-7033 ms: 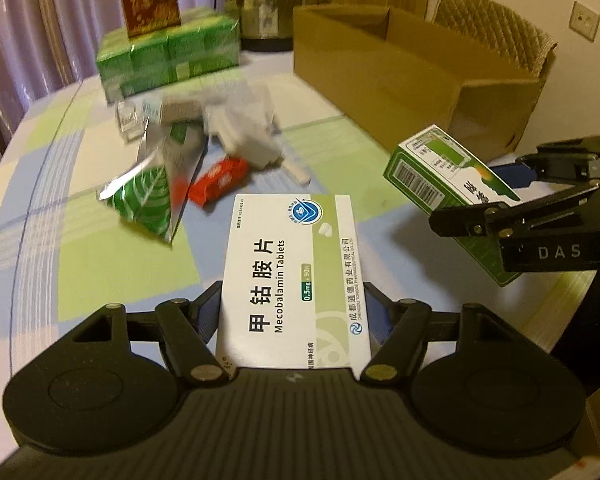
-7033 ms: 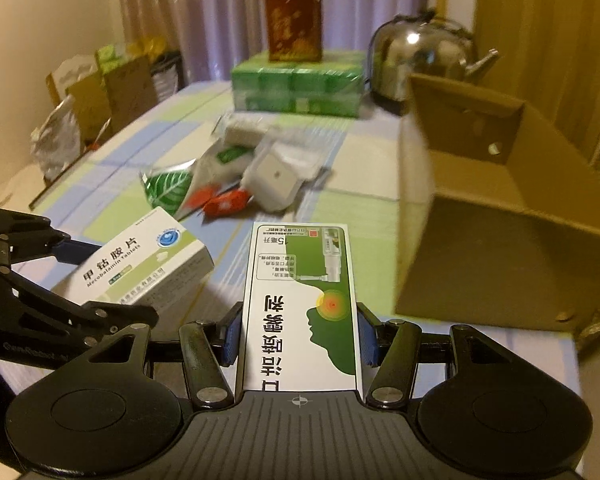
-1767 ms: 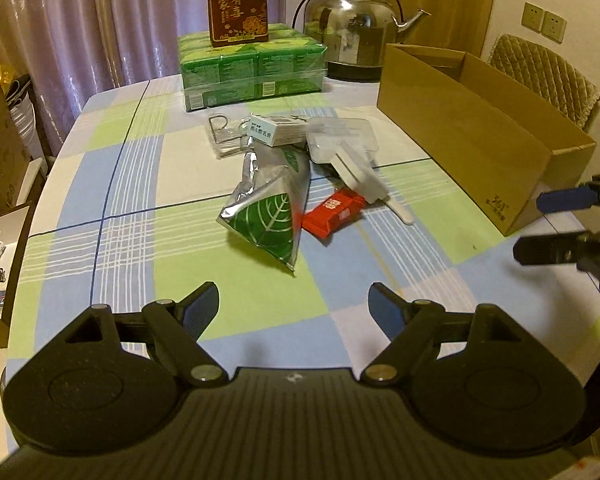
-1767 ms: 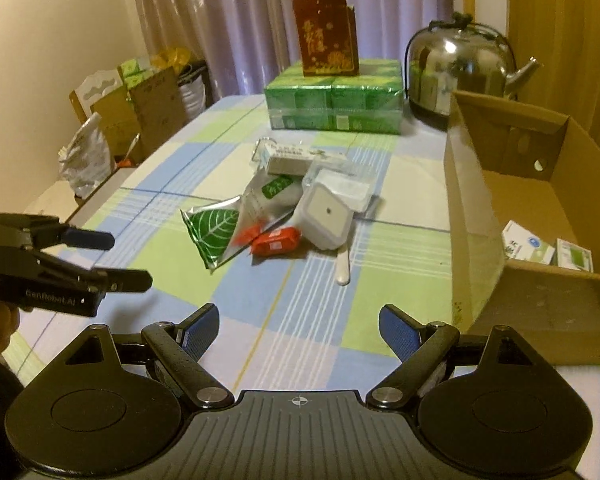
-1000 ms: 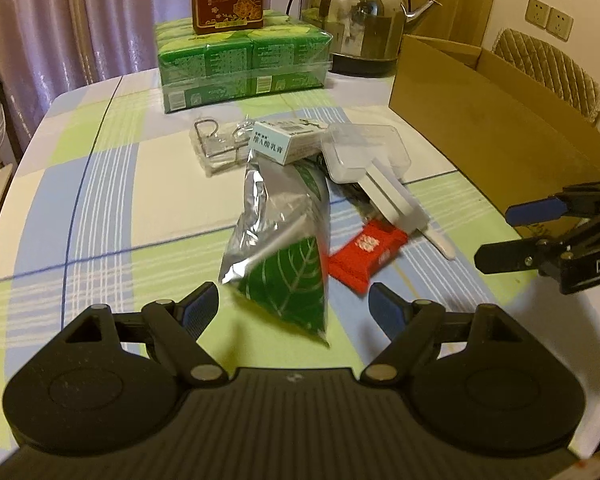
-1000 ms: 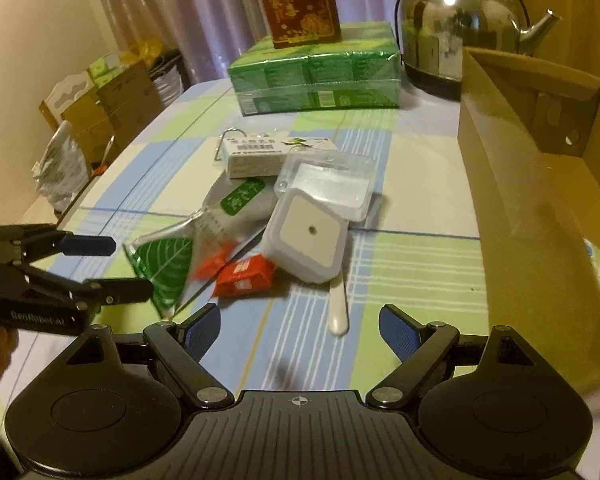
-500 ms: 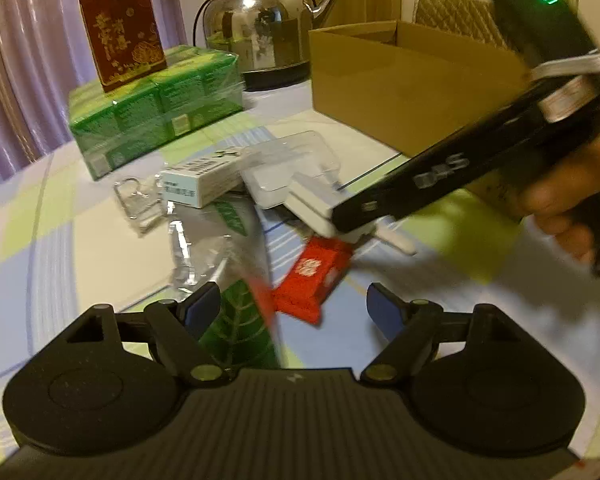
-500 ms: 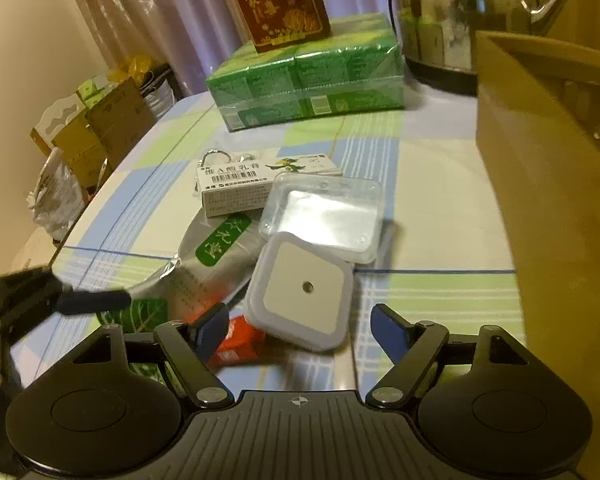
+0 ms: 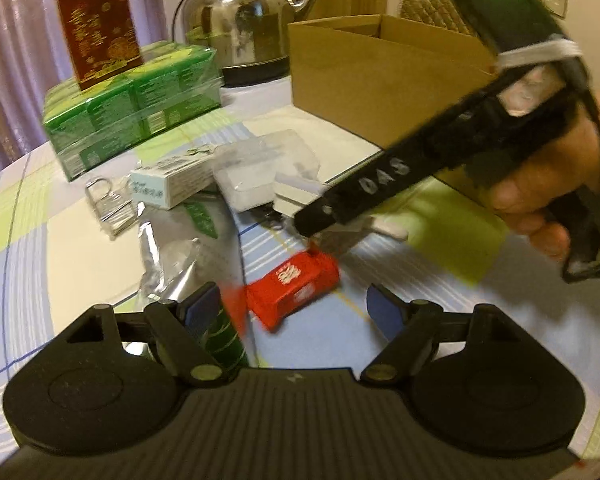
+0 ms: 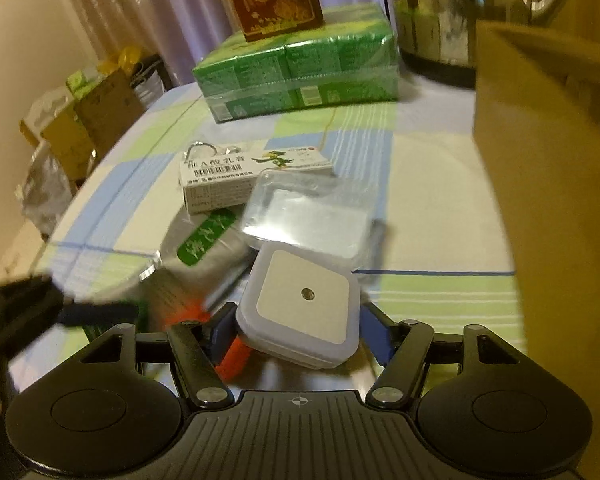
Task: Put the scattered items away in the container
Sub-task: 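Grasp the white square night-light with the right tool and lift it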
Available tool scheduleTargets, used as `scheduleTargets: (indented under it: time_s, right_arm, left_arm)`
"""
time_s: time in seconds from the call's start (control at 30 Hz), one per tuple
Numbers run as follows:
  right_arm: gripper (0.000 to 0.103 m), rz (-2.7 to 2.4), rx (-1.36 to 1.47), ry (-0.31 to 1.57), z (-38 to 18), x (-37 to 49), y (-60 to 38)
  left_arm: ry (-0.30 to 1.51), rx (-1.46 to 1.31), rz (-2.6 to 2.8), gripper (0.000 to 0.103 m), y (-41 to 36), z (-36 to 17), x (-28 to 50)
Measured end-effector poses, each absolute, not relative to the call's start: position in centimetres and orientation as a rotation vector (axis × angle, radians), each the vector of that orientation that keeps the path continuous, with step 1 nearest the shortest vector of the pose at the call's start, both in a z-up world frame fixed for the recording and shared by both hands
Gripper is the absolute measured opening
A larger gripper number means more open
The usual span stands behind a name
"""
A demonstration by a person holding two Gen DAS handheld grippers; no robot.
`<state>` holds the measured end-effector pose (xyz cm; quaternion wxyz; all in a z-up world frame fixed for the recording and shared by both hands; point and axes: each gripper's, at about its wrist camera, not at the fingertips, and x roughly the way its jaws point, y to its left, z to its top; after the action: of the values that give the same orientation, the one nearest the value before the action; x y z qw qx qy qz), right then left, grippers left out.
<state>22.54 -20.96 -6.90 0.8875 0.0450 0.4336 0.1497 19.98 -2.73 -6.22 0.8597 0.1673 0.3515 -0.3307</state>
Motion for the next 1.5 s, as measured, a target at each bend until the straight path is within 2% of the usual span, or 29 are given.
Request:
scheduleTargets:
  time_s: [0.17,0.37,0.53,0.6,0.67,0.8,1.03,1.1,1.27,1.43,1.5]
  right_arm:
    - [0.063,0.272,0.026,0.906,-6.9,20.0,-22.1]
    - [0.063,0.269,-0.051,0.875,-7.2,18.0,-21.9]
    - [0.063,0.269,-0.036,0.870,-7.4,17.9,-22.2]
    - [0.063,0.269,-0.035,0.870,-7.3,17.8,-22.2]
    - [0.063,0.272,-0.037,0.868,-7.2,17.5,-22.2]
    - [0.063,0.277,-0.039,0.872,-7.0,16.6,-22.3]
    - [0.063,0.286,-0.065,0.872,-6.9,14.9,-22.7]
    - [0.064,0.300,-0.102,0.864,-6.9,14.5,-22.4]
    - [0.064,0.311,-0.149,0.846,-7.4,14.1,-22.2]
    - [0.067,0.297,-0.138,0.844,-7.9,14.0,-22.4]
    - [0.070,0.297,-0.114,0.846,-7.9,14.0,-22.7]
  left_arm:
    - [0.733,0.396,-0.732,0.077,-4.2,-7.0,20.6]
    - [0.815,0.354,-0.666,0.075,-5.1,-8.7,22.1]
    - [0.828,0.296,-0.620,0.059,-4.6,-9.5,22.7]
    - [0.823,0.287,-0.621,0.040,-4.4,-9.3,22.7]
    - [0.823,0.286,-0.628,0.030,-4.2,-9.2,22.5]
    - [0.830,0.302,-0.660,0.021,-4.2,-9.0,21.4]
    - [0.746,0.410,-0.685,0.025,-4.7,-8.1,20.1]
    - [0.742,0.395,-0.687,0.038,-4.8,-8.1,21.0]
    - [0.748,0.358,-0.726,0.054,-5.3,-8.8,23.0]
    - [0.778,0.378,-0.768,0.053,-6.1,-9.6,24.0]
    - [0.788,0.375,-0.777,0.045,-6.2,-9.7,23.8]
